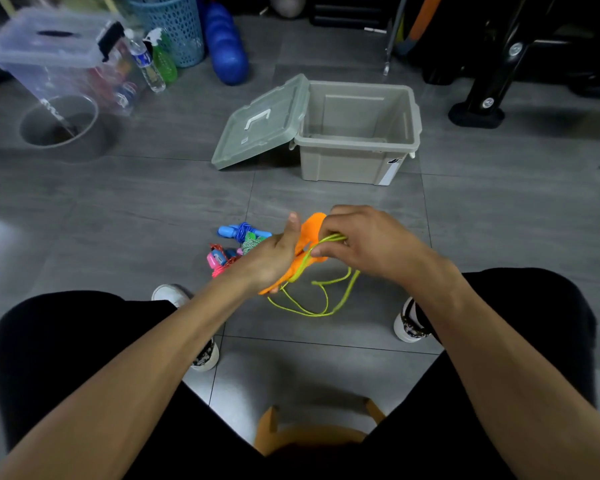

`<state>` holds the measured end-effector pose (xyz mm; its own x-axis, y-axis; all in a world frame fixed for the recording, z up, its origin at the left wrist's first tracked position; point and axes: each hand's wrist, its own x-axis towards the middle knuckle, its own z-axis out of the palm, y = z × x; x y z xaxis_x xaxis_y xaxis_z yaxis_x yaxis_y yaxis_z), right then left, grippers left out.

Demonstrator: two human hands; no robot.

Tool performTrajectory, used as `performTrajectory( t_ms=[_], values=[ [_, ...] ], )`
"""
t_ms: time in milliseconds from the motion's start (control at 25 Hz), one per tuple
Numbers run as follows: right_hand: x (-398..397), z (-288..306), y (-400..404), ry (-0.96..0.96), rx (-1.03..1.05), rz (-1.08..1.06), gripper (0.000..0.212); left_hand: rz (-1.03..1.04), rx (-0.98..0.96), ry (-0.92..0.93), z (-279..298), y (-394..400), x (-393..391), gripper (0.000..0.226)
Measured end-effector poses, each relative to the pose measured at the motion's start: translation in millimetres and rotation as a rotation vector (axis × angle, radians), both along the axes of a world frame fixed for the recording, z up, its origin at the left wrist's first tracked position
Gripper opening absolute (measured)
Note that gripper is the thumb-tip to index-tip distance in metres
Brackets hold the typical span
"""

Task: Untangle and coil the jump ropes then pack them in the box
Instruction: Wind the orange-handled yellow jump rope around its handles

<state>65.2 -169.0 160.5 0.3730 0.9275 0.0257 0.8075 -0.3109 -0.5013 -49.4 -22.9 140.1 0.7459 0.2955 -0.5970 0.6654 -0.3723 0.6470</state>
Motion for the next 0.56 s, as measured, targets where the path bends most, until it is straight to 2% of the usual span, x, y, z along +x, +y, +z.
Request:
performTrajectory(
  t_ms=[40, 160, 280, 360, 480, 560],
  values=[
    [2, 0, 1, 0.012, 0.032, -0.001, 0.03, -0.065, 0.018, 0.007, 4, -3, -1, 0.088],
    [0, -5, 4, 0.036, 0.084, 0.008, 0.034, -0.305, 0.107, -0.026, 9, -7, -2, 0.055],
    [-4, -19, 7, 0.008, 0.074, 0.057, 0.041, -0.487, 0.148, -0.033, -1, 0, -5, 0.04],
    [-13, -29, 10, 0.033, 0.063, 0.045, 0.044, -0.486, 0.152, -0.086, -6, 3, -8, 0.035],
    [-25, -34, 10, 0.139, 0.037, -0.097, 0.034, -0.41, 0.154, -0.168, -10, 8, -13, 0.031],
    [-29, -34, 11, 0.222, 0.079, -0.233, 0.034, -0.353, 0.08, -0.183, -12, 11, -17, 0.035]
  ],
)
